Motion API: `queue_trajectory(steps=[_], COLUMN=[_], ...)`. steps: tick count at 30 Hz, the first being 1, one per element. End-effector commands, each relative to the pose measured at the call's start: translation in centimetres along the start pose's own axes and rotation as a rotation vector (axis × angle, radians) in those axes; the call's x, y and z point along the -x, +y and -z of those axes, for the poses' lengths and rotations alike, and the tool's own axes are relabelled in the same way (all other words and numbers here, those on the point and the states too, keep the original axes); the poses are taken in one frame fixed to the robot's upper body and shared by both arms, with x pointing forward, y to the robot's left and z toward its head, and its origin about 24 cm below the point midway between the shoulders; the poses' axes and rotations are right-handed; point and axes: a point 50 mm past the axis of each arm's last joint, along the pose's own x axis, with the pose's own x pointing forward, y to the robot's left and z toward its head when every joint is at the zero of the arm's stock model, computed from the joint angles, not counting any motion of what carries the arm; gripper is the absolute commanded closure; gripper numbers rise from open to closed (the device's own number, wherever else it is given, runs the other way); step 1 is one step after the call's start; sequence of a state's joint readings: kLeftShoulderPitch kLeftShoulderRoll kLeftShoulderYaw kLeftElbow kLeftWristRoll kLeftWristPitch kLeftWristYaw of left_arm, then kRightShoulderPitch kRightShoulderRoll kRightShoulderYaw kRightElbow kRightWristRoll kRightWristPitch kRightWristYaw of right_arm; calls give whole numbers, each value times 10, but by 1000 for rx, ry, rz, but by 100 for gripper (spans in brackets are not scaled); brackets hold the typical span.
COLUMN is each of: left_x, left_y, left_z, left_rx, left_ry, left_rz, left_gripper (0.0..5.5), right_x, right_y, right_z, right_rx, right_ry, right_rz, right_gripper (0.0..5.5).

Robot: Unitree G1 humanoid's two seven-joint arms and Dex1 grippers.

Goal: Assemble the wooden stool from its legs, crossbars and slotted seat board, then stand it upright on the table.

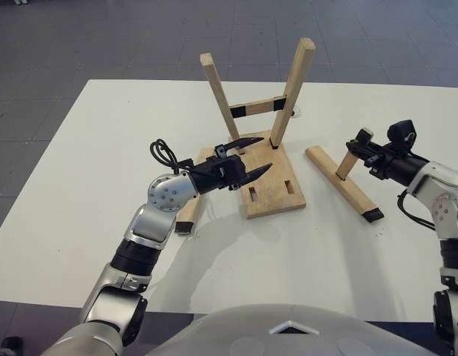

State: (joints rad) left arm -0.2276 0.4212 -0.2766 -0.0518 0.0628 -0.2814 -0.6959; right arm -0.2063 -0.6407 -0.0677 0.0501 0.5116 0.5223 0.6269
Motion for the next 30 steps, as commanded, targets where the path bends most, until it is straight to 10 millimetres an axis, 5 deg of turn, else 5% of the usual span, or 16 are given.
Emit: queue_trajectory(steps=[1,13,19,25,30], left_x=[1,0,1,1,0], left_y=[-3,-2,-1,0,0], left_z=[0,0,1,1,1], left_rx=[6,5,2,-1,-2], left_ry=[12,12,13,13,12], left_rz=[15,7,-6,-6,-1], left_gripper=[277,277,277,277,277], right_x=[12,7,8,13,14], right_y=[8,10,10,13,13], right_z=[56,17,14,37,25], right_rx=[-87,-1,22,27,31], right_ry=[182,182,99,81,32], right_rz=[39,34,76,98,106], right_gripper=[510,510,510,510,510])
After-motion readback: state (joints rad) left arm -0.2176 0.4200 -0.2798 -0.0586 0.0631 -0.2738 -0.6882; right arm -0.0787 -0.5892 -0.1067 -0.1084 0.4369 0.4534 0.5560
